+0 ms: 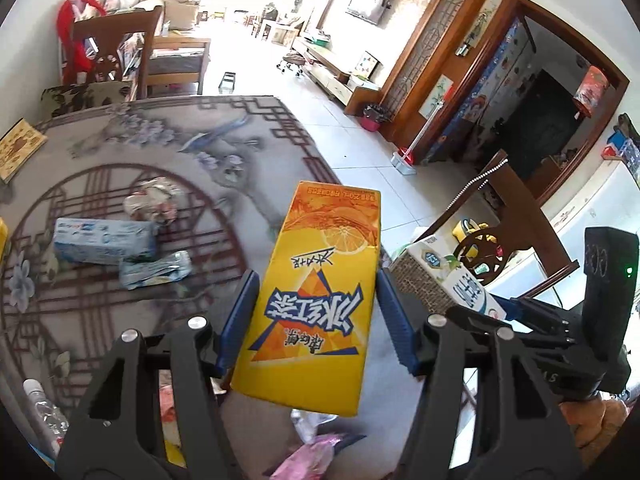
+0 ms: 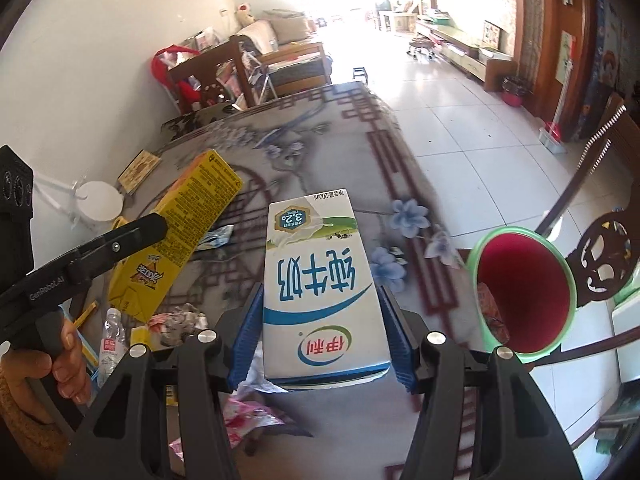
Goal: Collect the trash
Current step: 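Carry both cartons over the red bucket and open both tools to drop them, then move both tools back over the table trash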
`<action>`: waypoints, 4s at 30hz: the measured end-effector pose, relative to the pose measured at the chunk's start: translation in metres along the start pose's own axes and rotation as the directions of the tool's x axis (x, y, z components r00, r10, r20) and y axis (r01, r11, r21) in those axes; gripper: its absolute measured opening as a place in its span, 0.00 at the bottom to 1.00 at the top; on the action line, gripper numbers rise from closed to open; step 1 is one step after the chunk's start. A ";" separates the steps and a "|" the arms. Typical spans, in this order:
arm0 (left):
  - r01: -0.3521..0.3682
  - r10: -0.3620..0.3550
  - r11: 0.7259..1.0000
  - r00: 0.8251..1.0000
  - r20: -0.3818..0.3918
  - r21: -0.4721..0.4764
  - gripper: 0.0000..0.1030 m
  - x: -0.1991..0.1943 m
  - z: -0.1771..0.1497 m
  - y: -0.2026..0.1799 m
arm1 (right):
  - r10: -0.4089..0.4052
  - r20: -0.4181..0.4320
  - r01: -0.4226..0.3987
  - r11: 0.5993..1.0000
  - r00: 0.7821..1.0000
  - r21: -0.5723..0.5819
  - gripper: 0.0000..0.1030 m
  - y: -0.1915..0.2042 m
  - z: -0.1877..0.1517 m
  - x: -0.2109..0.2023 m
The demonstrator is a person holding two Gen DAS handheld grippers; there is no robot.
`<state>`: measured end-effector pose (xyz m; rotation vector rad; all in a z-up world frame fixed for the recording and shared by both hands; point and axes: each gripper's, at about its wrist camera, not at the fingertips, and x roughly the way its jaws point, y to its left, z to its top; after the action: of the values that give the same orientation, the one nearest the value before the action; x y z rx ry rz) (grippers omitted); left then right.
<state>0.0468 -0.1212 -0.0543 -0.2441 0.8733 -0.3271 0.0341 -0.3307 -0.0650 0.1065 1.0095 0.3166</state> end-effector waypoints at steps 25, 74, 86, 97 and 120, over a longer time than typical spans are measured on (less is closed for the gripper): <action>-0.047 0.048 0.998 0.999 -0.011 0.036 0.57 0.049 0.022 -0.082 | 0.046 0.002 -0.046 0.994 0.999 0.095 0.53 -0.111 0.025 -0.001; 0.235 -0.121 0.895 0.946 -0.300 0.378 0.71 0.223 0.021 -0.259 | -0.233 -0.125 0.265 0.852 0.964 0.452 0.70 -0.322 -0.012 0.001; 0.118 -0.076 0.960 0.983 -0.169 0.254 0.75 0.152 0.023 -0.201 | -0.209 -0.094 0.229 0.894 0.973 0.385 0.70 -0.276 -0.011 -0.011; -0.197 0.199 0.978 0.980 -0.013 0.062 0.75 0.029 0.002 -0.059 | -0.072 -0.110 0.088 0.986 0.991 0.144 0.70 -0.147 -0.004 0.017; -0.261 0.251 0.961 0.962 -0.109 -0.090 0.75 -0.047 -0.076 0.107 | 0.229 -0.545 -0.183 0.973 0.806 0.138 0.73 0.069 -0.131 0.106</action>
<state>-0.0213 -0.0106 -0.1041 -0.2096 1.0067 -0.0517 -0.0389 -0.2397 -0.2049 0.2046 1.6041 0.5263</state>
